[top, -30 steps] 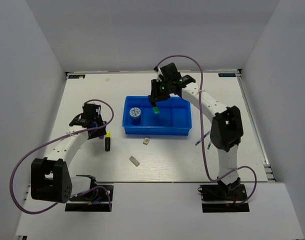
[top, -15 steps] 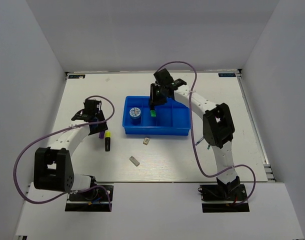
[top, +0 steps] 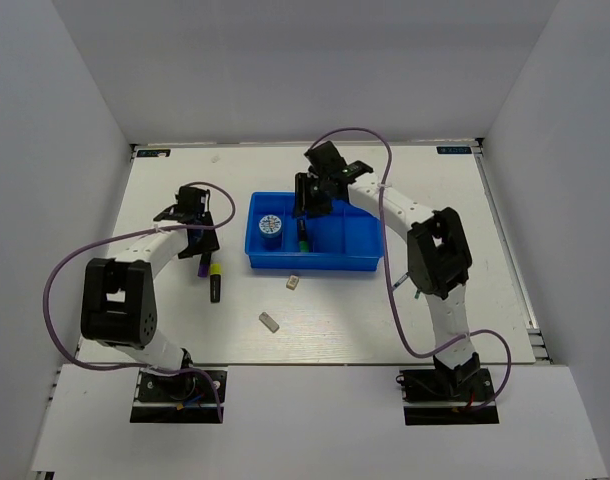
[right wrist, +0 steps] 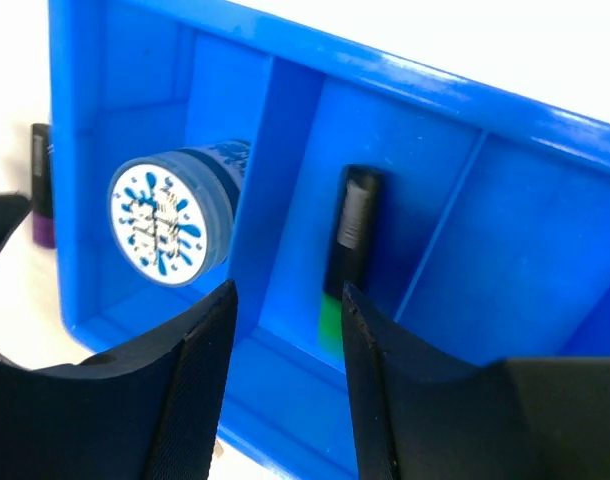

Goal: Sort the stationery into containers
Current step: Place the pen in the storage box, then pick up the pen from the center of the board, then place the pen in the storage box.

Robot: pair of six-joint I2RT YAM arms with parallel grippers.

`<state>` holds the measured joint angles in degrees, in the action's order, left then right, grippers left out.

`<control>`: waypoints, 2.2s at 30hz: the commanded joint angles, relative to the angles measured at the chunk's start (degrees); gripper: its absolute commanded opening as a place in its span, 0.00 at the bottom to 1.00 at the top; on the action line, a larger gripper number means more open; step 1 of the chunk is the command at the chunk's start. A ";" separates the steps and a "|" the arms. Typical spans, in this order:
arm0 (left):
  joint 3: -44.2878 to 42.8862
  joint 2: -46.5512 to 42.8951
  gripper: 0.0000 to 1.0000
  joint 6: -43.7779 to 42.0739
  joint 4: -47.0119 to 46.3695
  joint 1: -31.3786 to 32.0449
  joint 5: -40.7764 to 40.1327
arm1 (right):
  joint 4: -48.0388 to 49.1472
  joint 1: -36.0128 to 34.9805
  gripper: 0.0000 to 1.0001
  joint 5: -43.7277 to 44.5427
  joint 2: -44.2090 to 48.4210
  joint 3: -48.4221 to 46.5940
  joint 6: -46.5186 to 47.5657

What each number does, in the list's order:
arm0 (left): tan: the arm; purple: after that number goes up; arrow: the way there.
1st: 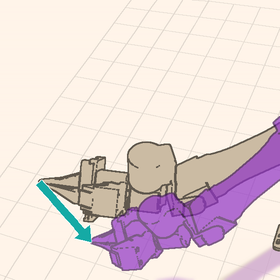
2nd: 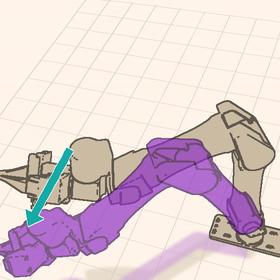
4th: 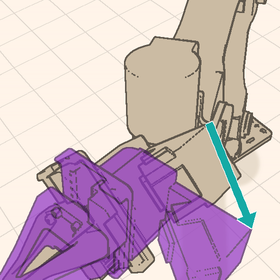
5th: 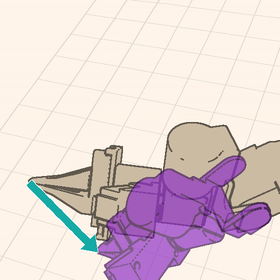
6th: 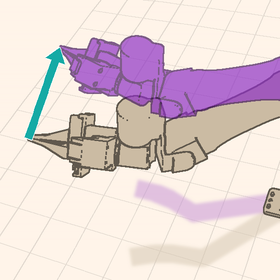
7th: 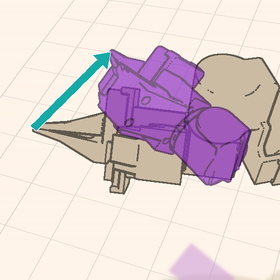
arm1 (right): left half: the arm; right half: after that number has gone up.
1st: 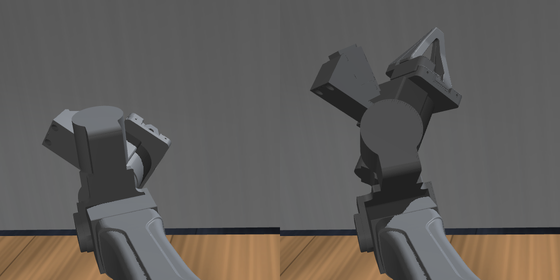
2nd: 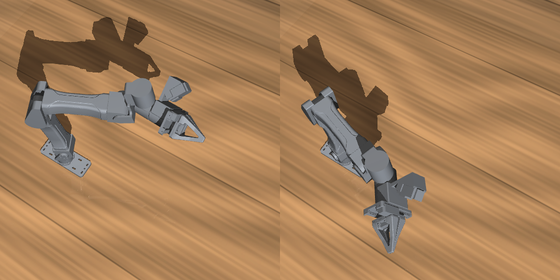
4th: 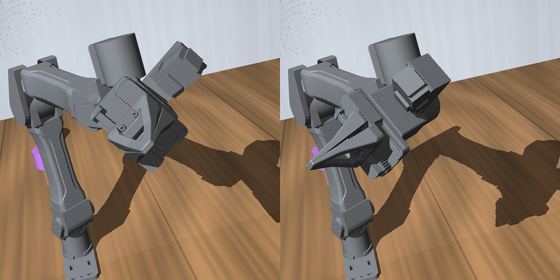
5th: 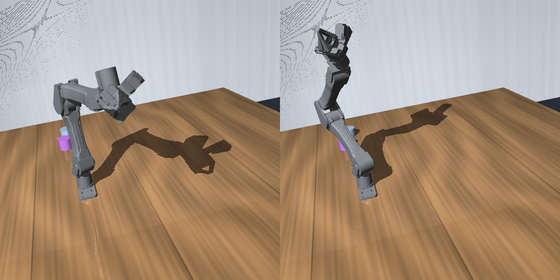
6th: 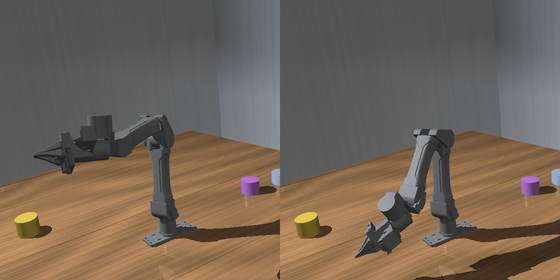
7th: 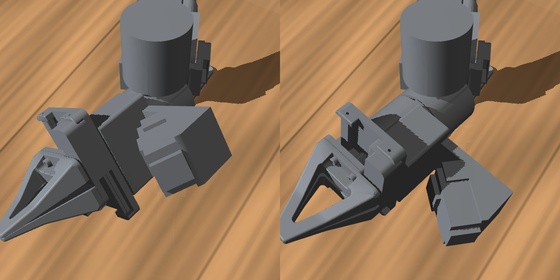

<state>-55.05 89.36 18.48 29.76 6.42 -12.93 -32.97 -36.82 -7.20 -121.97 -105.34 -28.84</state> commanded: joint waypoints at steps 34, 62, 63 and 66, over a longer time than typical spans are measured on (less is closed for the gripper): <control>-3.84 7.94 0.09 -1.96 -0.41 -0.35 -2.10 | 9.42 5.27 0.36 -4.58 44.97 42.06 16.88; -19.29 -1.65 0.01 9.29 -9.10 23.02 14.08 | 8.19 9.92 0.00 -4.05 55.62 53.13 40.09; -19.74 -0.08 0.01 9.29 -9.54 23.55 13.81 | 8.27 9.92 0.00 -4.14 55.79 53.31 40.09; -22.90 5.10 0.04 9.39 -10.16 24.87 11.28 | 8.53 10.28 0.00 -4.48 56.32 53.40 39.74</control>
<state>-74.37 91.31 27.33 21.50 30.17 1.37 -26.74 -27.00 -11.70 -67.44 -52.58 10.74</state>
